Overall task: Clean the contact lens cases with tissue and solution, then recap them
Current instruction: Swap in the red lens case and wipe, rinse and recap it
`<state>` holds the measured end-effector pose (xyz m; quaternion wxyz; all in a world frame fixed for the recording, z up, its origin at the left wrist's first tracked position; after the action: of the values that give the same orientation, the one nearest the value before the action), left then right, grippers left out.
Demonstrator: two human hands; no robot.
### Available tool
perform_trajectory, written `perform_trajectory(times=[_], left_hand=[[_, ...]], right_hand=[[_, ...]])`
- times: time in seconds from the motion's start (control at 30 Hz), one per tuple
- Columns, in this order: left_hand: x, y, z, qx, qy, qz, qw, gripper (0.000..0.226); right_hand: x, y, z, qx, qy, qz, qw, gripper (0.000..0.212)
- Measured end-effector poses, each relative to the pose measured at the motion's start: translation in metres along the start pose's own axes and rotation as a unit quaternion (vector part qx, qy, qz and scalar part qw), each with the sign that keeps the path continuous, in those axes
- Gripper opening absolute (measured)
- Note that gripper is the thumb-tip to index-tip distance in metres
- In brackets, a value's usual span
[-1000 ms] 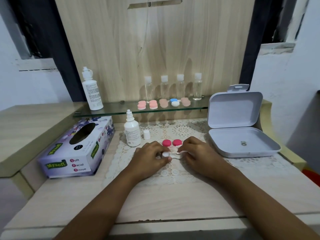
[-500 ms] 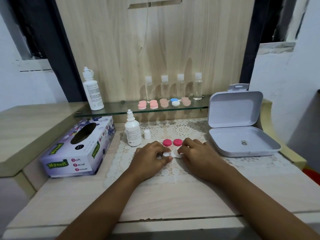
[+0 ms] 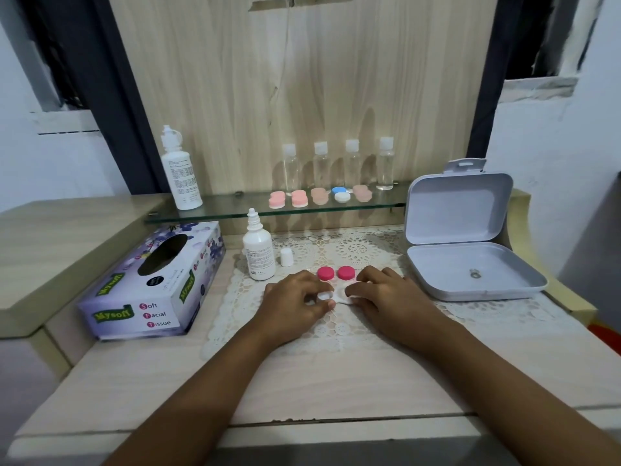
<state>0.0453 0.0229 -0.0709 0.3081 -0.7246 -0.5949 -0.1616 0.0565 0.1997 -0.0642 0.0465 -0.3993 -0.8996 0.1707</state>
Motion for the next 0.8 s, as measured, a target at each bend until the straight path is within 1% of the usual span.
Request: perform_trajectory(times=[0.1, 0.13, 0.2, 0.27, 0.3, 0.33, 0.37, 0.47, 0.6, 0.67, 0.8], left_hand=[[0.001, 0.001, 0.000, 0.004, -0.006, 0.001, 1.000, 0.021], [0.002, 0.001, 0.000, 0.005, -0.007, 0.001, 1.000, 0.021], [0.002, 0.001, -0.001, 0.008, -0.007, 0.001, 1.000, 0.021], [0.002, 0.001, 0.000, 0.007, -0.009, 0.000, 1.000, 0.021], [0.002, 0.001, 0.000, 0.006, -0.010, -0.001, 1.000, 0.021], [0.002, 0.001, 0.000, 0.005, -0.011, -0.002, 1.000, 0.021], [0.002, 0.001, 0.000, 0.005, -0.011, 0.000, 1.000, 0.021], [0.001, 0.000, 0.001, 0.005, -0.012, 0.005, 1.000, 0.022], [0.000, 0.000, 0.001, 0.002, -0.016, 0.004, 1.000, 0.024], [0.000, 0.000, 0.001, 0.001, -0.015, 0.003, 1.000, 0.024], [0.001, 0.001, 0.001, 0.003, -0.023, 0.001, 1.000, 0.025]], right_hand=[[-0.006, -0.001, -0.001, -0.018, 0.033, -0.001, 0.999, 0.075], [-0.007, -0.002, 0.000, -0.017, 0.039, -0.001, 0.999, 0.078], [-0.007, -0.003, 0.000, 0.005, 0.043, -0.008, 0.999, 0.072], [-0.005, -0.003, 0.000, 0.014, 0.048, -0.007, 0.999, 0.053], [-0.004, -0.003, 0.000, 0.009, 0.040, 0.001, 0.999, 0.041], [-0.001, -0.002, 0.002, 0.006, 0.022, 0.008, 1.000, 0.035], [0.000, -0.002, 0.002, 0.012, -0.004, 0.012, 1.000, 0.034], [0.005, 0.000, 0.002, 0.039, -0.056, 0.022, 0.997, 0.036], [0.004, 0.002, 0.002, 0.030, -0.032, 0.019, 0.999, 0.037], [0.000, 0.003, 0.002, 0.017, -0.002, 0.024, 1.000, 0.045], [-0.008, 0.000, 0.001, 0.009, 0.063, 0.019, 0.998, 0.071]])
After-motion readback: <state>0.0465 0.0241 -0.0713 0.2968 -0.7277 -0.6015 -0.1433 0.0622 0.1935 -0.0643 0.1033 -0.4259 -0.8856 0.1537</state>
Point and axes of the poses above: each hand's wrist, its own y-axis away from the middle knuckle, its own z-axis out of the palm, x = y × z, the point moved 2 cm from there along -y, towards the middle knuckle, and after that the axes turned 14 degrees about -z, right-handed, at the moved point
